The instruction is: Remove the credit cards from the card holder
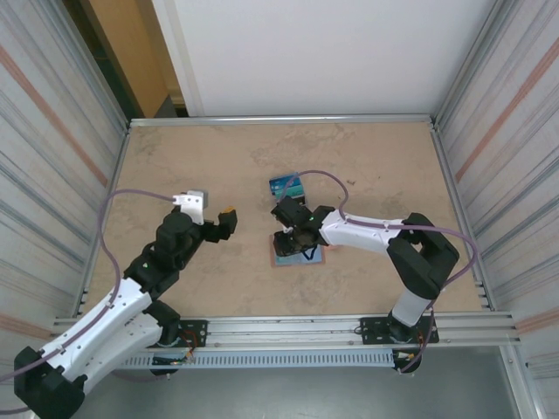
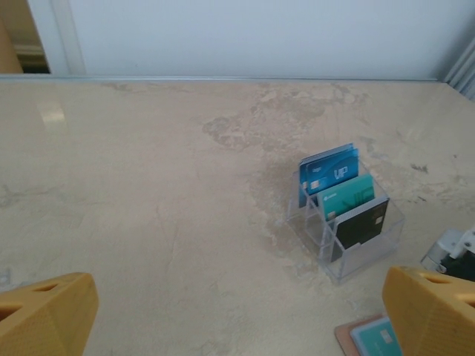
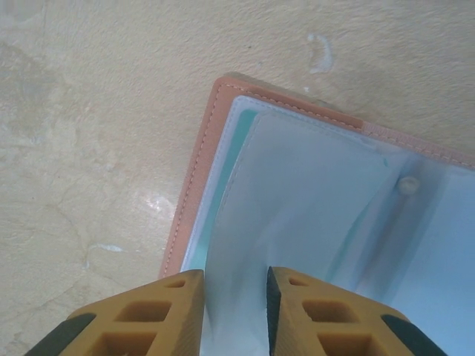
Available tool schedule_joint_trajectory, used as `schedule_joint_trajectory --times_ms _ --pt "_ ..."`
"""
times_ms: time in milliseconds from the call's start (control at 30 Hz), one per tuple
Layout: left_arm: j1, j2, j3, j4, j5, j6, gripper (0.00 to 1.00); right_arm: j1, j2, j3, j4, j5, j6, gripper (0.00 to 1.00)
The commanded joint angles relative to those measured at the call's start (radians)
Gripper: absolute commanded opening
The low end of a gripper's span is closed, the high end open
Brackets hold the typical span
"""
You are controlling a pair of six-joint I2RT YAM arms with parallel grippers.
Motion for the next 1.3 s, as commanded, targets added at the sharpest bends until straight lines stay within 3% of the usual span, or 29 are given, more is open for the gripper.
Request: schedule_joint_trajectory --times_ms 0,700,1267 --pt "-0.039 0.019 0.055 0.020 -0.076 0.056 0.99 -0.021 -0.058 -0.016 -0.023 -0.013 0.017 0.32" --pt "-0.147 0.081 0.127 0.007 -0.203 0.112 0.99 -0.193 -0.230 -0.159 -0.075 0.034 0.046 0.39" --pt "-0.171 0.275 0.165 -0.032 -0.138 0.176 0.99 -0.244 -0.235 -0.193 -0.193 0.122 0.090 0.31"
